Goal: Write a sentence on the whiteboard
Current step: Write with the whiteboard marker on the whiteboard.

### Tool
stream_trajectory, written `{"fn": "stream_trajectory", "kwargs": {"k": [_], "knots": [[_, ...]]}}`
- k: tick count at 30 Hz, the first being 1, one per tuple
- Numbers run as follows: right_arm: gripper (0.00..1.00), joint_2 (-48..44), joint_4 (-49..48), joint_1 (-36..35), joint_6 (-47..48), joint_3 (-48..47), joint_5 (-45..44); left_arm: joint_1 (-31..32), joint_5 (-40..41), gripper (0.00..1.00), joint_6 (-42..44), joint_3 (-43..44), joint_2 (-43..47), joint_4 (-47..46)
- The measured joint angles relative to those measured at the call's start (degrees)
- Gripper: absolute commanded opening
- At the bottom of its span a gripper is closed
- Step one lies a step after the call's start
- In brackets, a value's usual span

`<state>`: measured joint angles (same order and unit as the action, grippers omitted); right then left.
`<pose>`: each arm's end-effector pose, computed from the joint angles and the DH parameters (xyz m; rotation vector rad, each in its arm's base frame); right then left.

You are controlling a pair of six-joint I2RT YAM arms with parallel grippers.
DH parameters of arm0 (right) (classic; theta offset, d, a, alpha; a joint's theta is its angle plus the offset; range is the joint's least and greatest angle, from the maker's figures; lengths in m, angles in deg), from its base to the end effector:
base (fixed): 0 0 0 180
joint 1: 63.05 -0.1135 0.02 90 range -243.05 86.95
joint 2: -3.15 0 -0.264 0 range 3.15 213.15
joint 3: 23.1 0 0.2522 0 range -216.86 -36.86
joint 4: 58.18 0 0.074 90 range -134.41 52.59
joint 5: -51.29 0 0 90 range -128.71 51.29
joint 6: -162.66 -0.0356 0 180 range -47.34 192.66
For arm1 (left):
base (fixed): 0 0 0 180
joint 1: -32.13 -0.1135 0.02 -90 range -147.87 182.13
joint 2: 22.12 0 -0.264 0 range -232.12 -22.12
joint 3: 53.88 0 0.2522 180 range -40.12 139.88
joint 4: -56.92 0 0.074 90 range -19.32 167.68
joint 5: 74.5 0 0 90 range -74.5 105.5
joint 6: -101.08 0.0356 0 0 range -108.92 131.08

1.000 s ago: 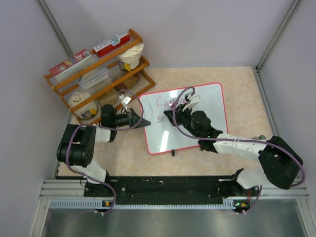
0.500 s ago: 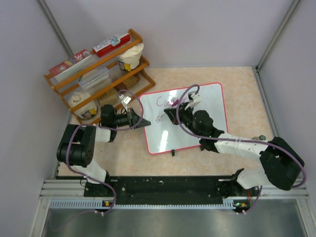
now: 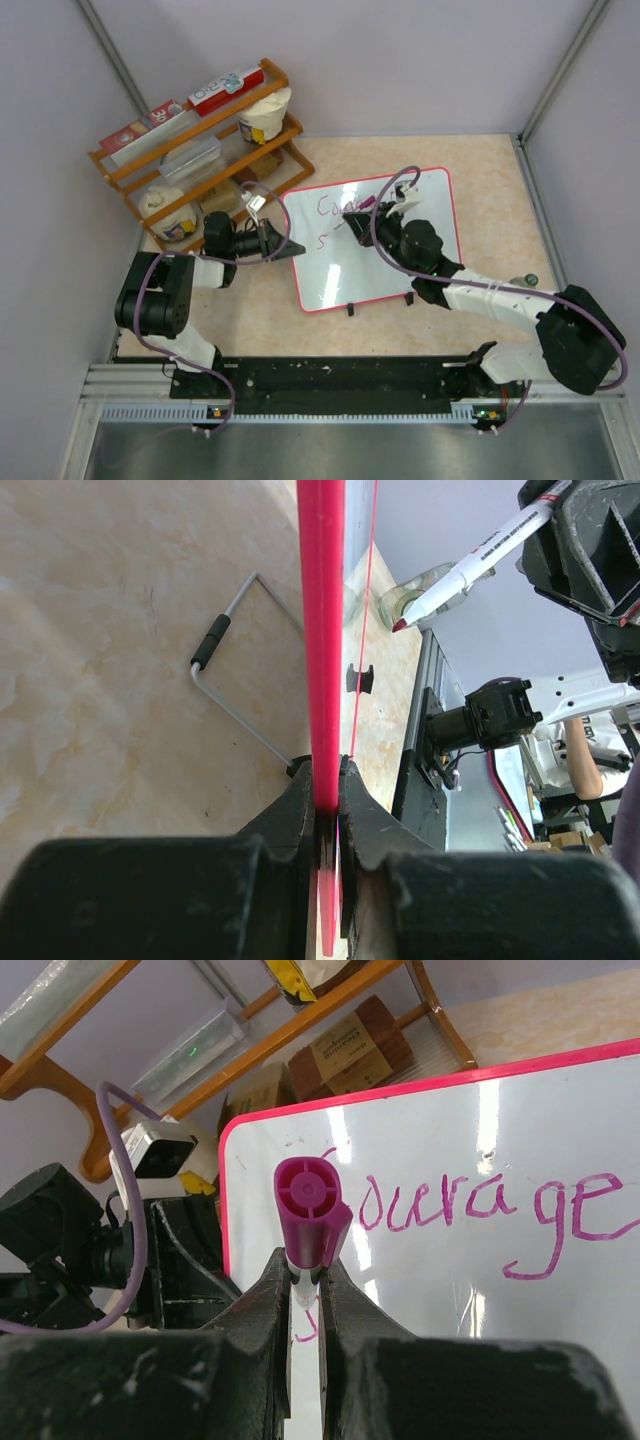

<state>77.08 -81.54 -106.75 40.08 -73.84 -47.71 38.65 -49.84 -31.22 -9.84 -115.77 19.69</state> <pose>0.2120 0.1949 0.2682 -0.0300 1.6437 0.9137 0.2815 -0.0647 0.1658 0.3187 1.9266 -1.5903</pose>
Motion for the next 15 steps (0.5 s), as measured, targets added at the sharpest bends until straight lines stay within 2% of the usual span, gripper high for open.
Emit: {"fn": "stream_trajectory", "kwargs": {"k": [15], "knots": [[0.0, 2.36, 0.28, 0.46, -0.02, 0.0, -0.17, 0.0, -0.02, 0.0, 0.0, 0.0, 0.0, -0.02]]}}
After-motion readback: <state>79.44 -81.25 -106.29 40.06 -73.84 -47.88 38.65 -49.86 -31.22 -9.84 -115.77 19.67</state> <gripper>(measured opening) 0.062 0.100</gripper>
